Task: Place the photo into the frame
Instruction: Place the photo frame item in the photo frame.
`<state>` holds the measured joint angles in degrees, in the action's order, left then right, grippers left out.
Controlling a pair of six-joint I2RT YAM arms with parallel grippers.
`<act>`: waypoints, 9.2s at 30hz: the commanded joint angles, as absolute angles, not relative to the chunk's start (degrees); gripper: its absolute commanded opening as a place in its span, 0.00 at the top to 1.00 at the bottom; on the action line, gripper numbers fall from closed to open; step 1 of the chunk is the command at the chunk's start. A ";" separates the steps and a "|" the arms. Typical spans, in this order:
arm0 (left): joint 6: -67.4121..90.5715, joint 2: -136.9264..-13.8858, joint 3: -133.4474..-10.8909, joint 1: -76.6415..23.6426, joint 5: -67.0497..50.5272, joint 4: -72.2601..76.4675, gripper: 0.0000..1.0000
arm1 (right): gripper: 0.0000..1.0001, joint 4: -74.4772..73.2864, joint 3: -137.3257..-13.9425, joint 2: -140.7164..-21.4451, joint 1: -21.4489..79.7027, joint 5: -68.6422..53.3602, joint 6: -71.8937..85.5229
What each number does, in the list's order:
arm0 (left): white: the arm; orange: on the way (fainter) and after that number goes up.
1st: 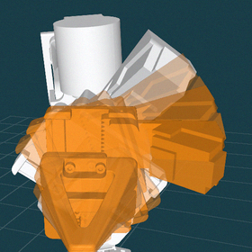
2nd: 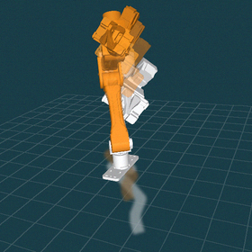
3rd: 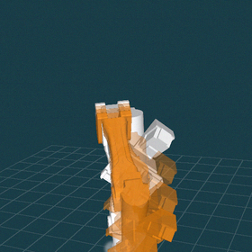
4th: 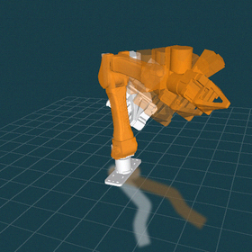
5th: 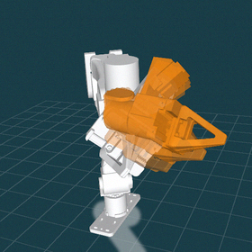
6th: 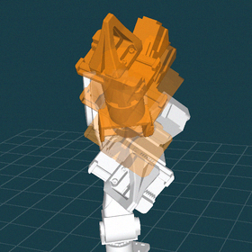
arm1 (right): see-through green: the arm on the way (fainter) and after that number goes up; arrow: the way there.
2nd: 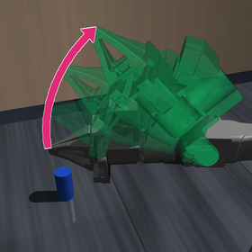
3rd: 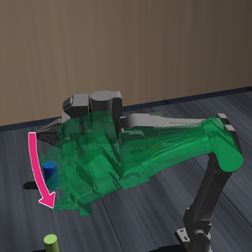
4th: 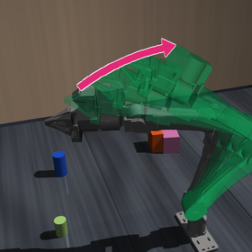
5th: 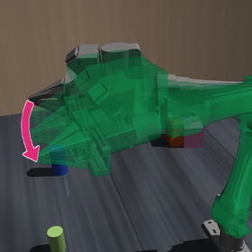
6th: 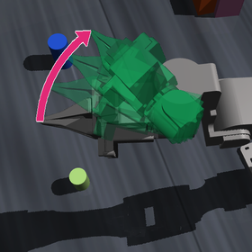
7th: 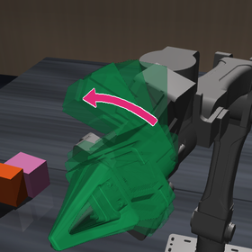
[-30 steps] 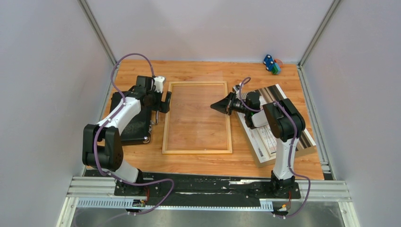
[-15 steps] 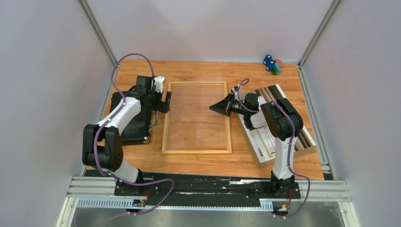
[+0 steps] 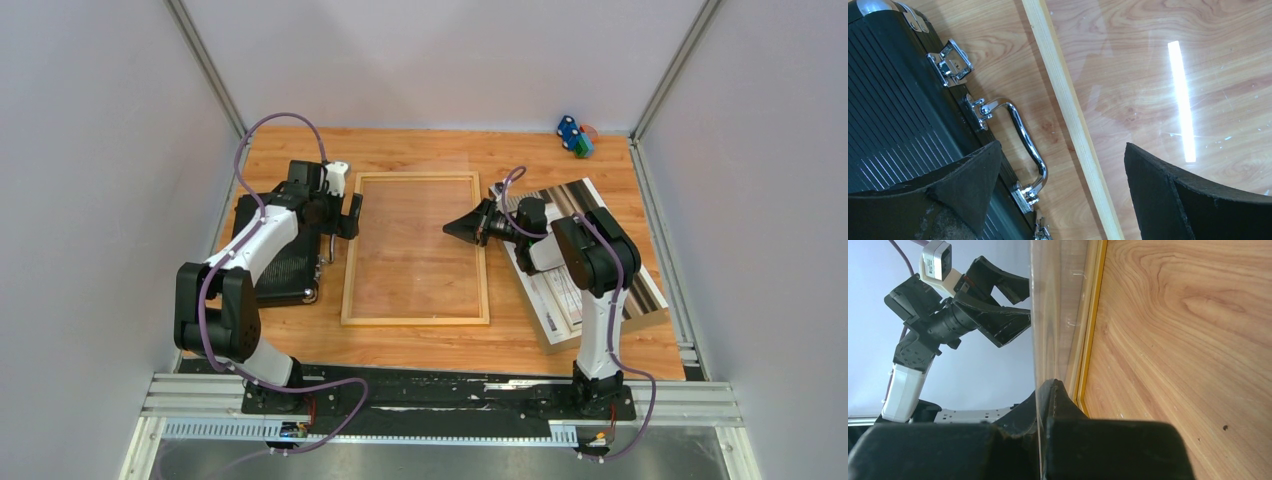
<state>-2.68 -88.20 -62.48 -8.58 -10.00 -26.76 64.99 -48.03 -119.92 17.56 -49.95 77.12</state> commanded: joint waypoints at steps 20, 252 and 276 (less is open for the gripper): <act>-2.14 -87.72 -60.89 -8.33 -12.01 -24.71 0.00 | 1.00 67.26 -48.48 -121.66 17.48 -49.20 72.39; 18.36 -115.26 -74.95 -25.21 -25.33 -5.87 0.00 | 0.37 8.98 -57.80 -97.87 15.73 -20.11 28.67; 8.90 -106.51 -80.73 -25.22 -23.38 -12.24 0.00 | 0.37 14.31 -52.56 -87.45 14.37 -15.08 6.30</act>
